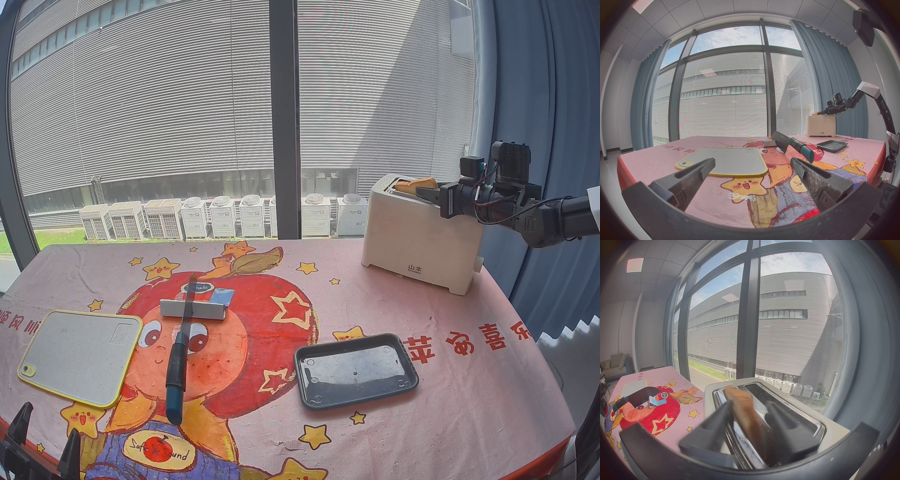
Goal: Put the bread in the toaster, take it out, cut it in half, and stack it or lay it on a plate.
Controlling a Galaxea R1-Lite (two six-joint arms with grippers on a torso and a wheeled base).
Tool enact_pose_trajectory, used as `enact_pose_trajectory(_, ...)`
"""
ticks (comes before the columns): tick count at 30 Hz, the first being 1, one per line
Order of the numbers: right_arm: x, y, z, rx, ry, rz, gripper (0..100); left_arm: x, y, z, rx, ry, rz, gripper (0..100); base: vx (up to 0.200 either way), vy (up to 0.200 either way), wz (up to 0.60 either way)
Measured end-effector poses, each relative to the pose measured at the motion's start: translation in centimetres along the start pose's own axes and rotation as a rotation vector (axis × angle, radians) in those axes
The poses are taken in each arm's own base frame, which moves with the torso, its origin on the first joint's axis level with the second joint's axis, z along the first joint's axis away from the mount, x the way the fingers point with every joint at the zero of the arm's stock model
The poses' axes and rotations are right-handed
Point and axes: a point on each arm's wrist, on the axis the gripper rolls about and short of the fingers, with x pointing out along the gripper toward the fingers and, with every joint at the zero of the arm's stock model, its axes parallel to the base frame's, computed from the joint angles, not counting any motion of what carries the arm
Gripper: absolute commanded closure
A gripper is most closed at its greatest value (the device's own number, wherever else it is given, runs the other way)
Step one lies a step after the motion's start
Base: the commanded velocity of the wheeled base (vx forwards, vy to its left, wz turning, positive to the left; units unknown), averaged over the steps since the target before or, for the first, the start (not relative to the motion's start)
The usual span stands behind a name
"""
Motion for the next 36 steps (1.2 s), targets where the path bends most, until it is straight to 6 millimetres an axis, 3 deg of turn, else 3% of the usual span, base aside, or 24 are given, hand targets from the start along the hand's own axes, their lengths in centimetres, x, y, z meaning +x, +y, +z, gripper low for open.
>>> enact_pose_trajectory(10,-1.2,0.3,0.7,-0.004,-0.009,-0.005,100,0.0,0.0,0.0,0.000,0.000,0.000,0,0.000,0.000,0.00)
enact_pose_trajectory(18,-2.6,0.3,2.4,-0.002,-0.057,-0.017,100,0.0,0.0,0.0,0.000,0.000,0.000,0,0.000,0.000,0.00)
enact_pose_trajectory(30,-5.5,0.8,5.0,0.038,-0.131,-0.019,100,0.0,0.0,0.0,-0.001,0.000,0.001,0,-0.200,0.000,0.00)
enact_pose_trajectory(36,-6.6,1.1,5.6,0.040,-0.148,-0.015,100,0.0,0.0,0.0,-0.002,0.000,0.000,0,0.000,0.000,0.00)
